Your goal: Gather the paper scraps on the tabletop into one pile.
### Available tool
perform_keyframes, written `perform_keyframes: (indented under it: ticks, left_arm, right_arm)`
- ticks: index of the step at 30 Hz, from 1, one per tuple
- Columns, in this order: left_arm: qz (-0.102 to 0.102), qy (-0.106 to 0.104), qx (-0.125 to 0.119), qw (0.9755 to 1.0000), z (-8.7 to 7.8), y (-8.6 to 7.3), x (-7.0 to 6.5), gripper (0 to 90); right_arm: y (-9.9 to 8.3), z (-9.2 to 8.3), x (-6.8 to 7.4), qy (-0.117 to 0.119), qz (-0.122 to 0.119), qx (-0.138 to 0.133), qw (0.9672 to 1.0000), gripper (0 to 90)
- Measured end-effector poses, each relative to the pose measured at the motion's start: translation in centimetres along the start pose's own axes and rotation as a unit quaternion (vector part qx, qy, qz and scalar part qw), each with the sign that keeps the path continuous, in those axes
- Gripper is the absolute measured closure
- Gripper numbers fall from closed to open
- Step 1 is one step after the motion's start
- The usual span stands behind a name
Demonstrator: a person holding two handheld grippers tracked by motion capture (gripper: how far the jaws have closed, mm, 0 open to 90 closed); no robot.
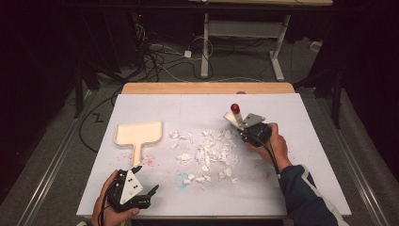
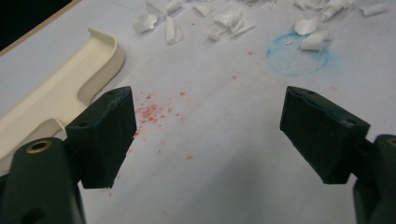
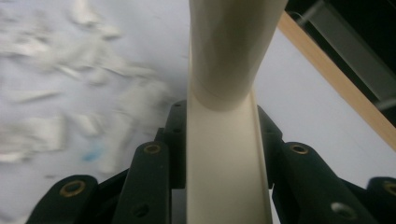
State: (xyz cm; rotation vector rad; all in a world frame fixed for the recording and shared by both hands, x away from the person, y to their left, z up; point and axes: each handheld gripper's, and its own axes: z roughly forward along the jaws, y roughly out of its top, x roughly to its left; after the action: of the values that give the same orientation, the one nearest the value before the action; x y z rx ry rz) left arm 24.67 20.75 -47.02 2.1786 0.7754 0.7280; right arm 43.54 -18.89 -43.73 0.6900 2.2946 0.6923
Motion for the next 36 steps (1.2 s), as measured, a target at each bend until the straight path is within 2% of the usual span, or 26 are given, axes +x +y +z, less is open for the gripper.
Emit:
perform_keyframes:
  ticks: [4,6,8,9,10,12,13,15,18,21,24,25,26,28,32,34,36]
  left_arm:
    - [0.002,0.001,0.001,1.0000,-0.2,0.0,-0.1,17.4]
    - [0.002,0.001,0.001,1.0000,-0.2,0.0,-0.2,17.4]
    - [0.003,0.000,0.003,1.0000,-0.2,0.0,-0.2,17.4]
    - [0.004,-0.001,0.004,1.0000,-0.2,0.0,-0.3,17.4]
    - [0.006,-0.002,0.005,1.0000,-0.2,0.0,-0.3,17.4]
    - [0.008,-0.004,0.006,0.9999,-0.2,0.0,-0.4,17.4]
    - [0.009,-0.005,0.006,0.9999,-0.2,0.0,-0.4,17.4]
    - [0.011,-0.005,0.005,0.9999,-0.2,0.1,-0.5,17.4]
    - [0.011,-0.004,0.004,0.9999,-0.3,0.1,-0.5,17.4]
    - [0.010,-0.004,0.003,0.9999,-0.4,0.1,-0.4,17.4]
    - [0.010,-0.003,0.003,0.9999,-0.4,0.1,-0.5,17.4]
    - [0.010,-0.002,0.003,0.9999,-0.4,0.1,-0.5,17.4]
    - [0.009,-0.003,0.003,0.9999,-0.4,0.1,-0.5,17.4]
    - [0.008,-0.003,0.004,1.0000,-0.3,0.1,-0.4,17.4]
    - [0.007,-0.005,0.004,1.0000,-0.3,0.1,-0.4,17.4]
    - [0.009,-0.006,0.005,0.9999,-0.2,0.2,-0.5,17.4]
    - [0.010,-0.007,0.006,0.9999,-0.1,0.2,-0.5,17.4]
  right_arm:
    - [0.6,-0.3,2.2,0.032,-0.026,-0.019,0.9990,68.6]
    - [0.7,-0.8,3.0,0.059,-0.031,-0.036,0.9971,68.6]
    - [0.8,-1.6,3.9,0.084,-0.039,-0.049,0.9945,68.7]
    - [0.8,-2.4,4.9,0.107,-0.053,-0.057,0.9912,68.7]
    - [0.8,-2.4,4.9,0.107,-0.053,-0.057,0.9912,68.7]
    - [0.8,-3.2,5.9,0.122,-0.069,-0.061,0.9882,68.6]
    - [0.8,-4.1,6.6,0.139,-0.081,-0.065,0.9848,68.7]
    - [0.9,-4.4,6.9,0.145,-0.083,-0.066,0.9837,68.7]
    - [1.2,-5.5,7.4,0.144,-0.094,-0.070,0.9826,68.7]
    - [1.6,-6.5,6.8,0.128,-0.088,-0.083,0.9843,68.7]
    - [1.9,-7.3,5.7,0.118,-0.074,-0.092,0.9860,68.7]
    - [2.1,-7.6,4.7,0.106,-0.068,-0.096,0.9874,68.7]
    - [2.1,-7.6,4.7,0.106,-0.068,-0.096,0.9874,68.7]
    - [2.3,-7.6,3.3,0.097,-0.050,-0.102,0.9888,68.7]
    - [2.6,-6.1,0.9,0.054,-0.025,-0.090,0.9941,68.7]
    - [2.7,-4.7,-0.2,0.038,-0.014,-0.077,0.9962,68.7]
    - [2.8,-2.8,-0.9,0.011,-0.013,-0.054,0.9984,68.7]
